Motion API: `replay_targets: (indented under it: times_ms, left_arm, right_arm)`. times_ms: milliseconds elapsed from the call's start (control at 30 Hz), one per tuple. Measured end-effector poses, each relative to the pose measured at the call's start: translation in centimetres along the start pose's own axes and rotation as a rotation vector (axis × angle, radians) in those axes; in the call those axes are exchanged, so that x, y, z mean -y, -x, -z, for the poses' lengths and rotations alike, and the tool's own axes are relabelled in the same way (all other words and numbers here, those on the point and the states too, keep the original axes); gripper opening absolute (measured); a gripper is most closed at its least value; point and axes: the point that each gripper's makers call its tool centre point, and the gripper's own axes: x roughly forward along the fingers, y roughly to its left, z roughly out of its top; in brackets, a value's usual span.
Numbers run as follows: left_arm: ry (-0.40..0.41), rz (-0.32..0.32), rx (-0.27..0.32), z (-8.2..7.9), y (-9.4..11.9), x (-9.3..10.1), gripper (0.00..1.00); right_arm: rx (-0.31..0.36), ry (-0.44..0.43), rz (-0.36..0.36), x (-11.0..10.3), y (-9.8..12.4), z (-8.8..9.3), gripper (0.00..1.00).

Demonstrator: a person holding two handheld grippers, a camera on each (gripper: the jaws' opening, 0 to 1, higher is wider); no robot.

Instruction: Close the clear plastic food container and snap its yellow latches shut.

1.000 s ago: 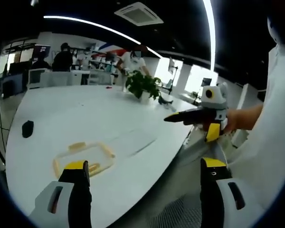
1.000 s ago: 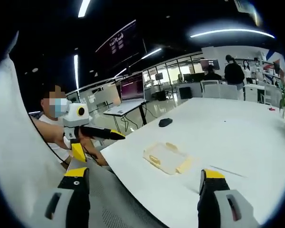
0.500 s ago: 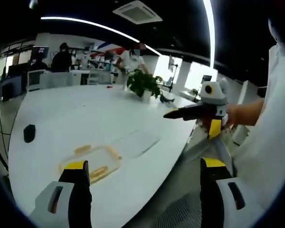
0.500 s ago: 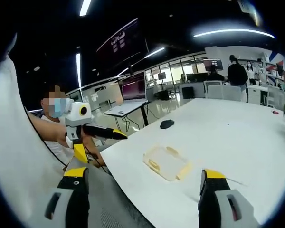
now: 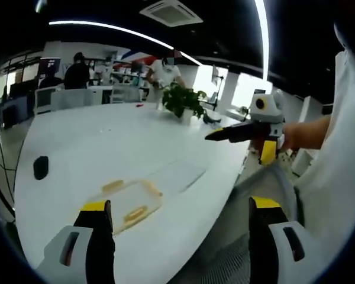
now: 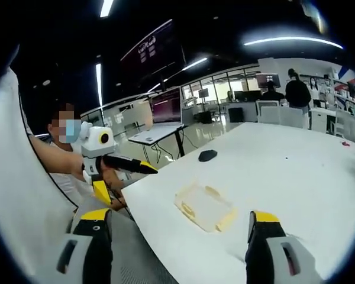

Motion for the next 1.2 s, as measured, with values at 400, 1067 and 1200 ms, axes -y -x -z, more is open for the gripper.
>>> replay_targets:
  times_ms: [400, 1067, 1200]
  left_arm:
    - [-0.025, 0.008, -0.04, 0.3, 0.2, -1.8, 0.91]
    - [-0.134, 0.004, -0.142, 1.2, -0.5, -5.8, 0.89]
    - [-0.153, 0.011, -0.155, 1.2, -0.6, -6.4, 0.88]
  right_arm:
    - [-0.041, 0.033, -0.018, 0.7, -1.6, 0.2, 0.95]
    - [-0.092, 0.091, -0.024, 2.1, -4.3, -0.4, 0.91]
    - [-0.107, 0.118, -0.029, 2.5, -4.7, -0.5, 0.9]
